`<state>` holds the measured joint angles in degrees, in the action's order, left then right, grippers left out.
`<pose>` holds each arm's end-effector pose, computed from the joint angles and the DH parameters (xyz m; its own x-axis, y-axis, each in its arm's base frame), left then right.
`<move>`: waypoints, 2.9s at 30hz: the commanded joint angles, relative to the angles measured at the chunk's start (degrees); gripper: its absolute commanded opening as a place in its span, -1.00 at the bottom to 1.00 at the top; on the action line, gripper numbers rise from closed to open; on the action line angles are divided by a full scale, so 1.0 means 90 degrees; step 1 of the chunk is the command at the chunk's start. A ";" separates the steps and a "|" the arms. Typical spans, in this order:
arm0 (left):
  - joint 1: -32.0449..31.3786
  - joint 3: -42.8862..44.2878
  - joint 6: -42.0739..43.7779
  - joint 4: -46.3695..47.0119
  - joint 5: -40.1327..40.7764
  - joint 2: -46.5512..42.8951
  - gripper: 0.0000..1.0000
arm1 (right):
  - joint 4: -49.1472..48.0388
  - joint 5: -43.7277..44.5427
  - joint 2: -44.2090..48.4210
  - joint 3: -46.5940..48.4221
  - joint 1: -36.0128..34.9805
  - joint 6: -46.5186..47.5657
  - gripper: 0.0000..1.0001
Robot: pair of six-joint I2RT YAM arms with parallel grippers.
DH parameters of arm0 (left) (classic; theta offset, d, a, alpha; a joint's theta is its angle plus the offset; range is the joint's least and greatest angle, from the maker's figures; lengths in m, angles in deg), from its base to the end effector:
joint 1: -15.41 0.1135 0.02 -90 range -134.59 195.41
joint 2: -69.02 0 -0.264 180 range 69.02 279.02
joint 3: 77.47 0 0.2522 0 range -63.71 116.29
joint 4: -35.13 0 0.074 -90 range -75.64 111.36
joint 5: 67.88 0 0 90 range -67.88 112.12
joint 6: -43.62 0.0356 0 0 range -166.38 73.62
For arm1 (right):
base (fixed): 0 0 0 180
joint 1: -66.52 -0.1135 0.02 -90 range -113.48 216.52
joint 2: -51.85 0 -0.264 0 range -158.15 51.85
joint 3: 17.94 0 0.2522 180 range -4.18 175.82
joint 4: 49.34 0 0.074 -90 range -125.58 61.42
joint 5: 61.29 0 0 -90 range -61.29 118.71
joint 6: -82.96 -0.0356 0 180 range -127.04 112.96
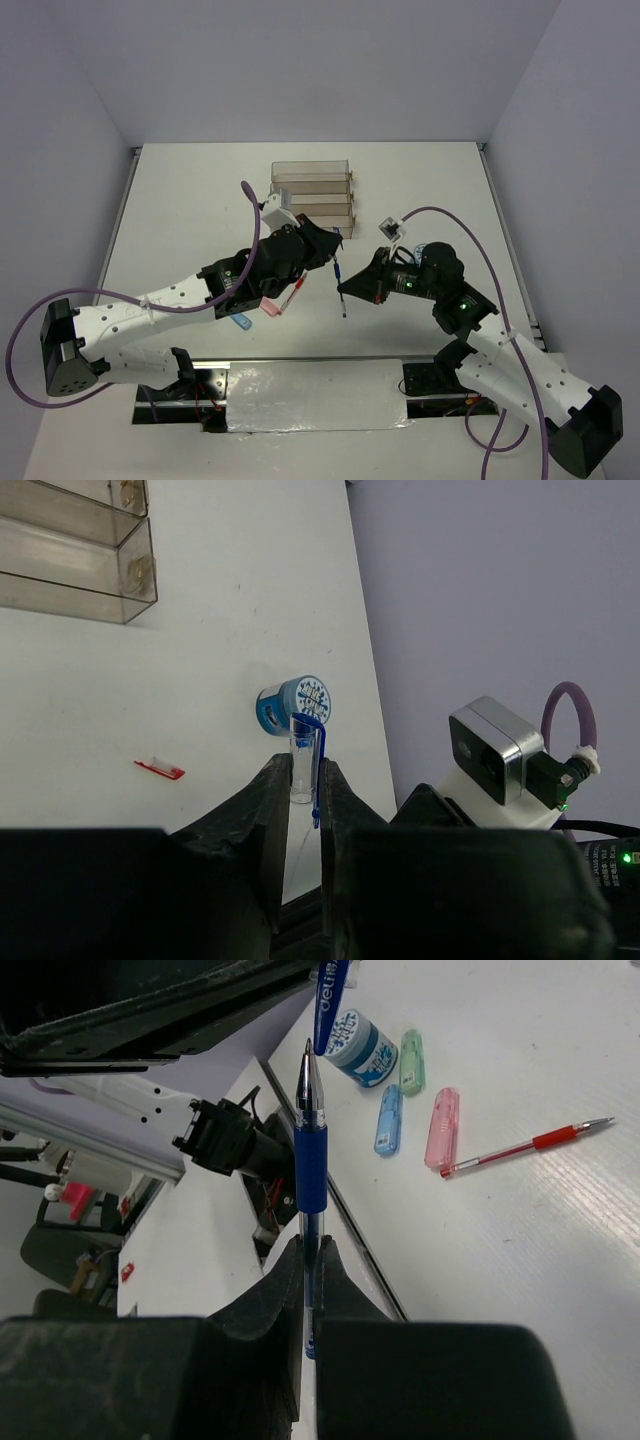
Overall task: Sort the stationery into containers
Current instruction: Close the pen cap on the pen.
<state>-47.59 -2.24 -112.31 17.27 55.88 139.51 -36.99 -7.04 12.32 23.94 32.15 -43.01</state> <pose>0.1466 -0.2441 0.3597 -0.4940 -0.7024 -0.5124 0.1078 0.5353 -0.8378 0.1283 0.1130 0.2740 -0.6641 0.1233 -0.7374 -0.6710 0.3368 0.6605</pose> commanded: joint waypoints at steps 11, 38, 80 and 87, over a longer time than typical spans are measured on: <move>-0.0011 -0.0043 0.0255 -0.0082 0.0302 -0.0128 -1.00 | 0.0000 -0.0042 -0.0129 0.0489 0.0127 0.0246 -1.00; 0.0028 -0.0112 0.0314 0.0162 -0.0001 -0.0031 -1.00 | 0.0098 0.0075 -0.0295 0.0645 0.0303 0.0305 -1.00; 0.0018 -0.0795 0.0656 0.0914 -0.1036 -0.0089 -1.00 | -0.1777 -0.0383 -0.0432 0.0967 0.1280 -0.0242 -1.00; 0.0018 -0.0746 0.0705 0.0807 -0.1182 -0.0031 -1.00 | -0.1933 -0.0734 -0.0754 0.1231 0.1475 0.0080 -1.00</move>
<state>-46.06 -7.94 -106.47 29.92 51.79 138.47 -41.34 -15.54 6.09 29.60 43.69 -44.21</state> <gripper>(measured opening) 0.259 0.033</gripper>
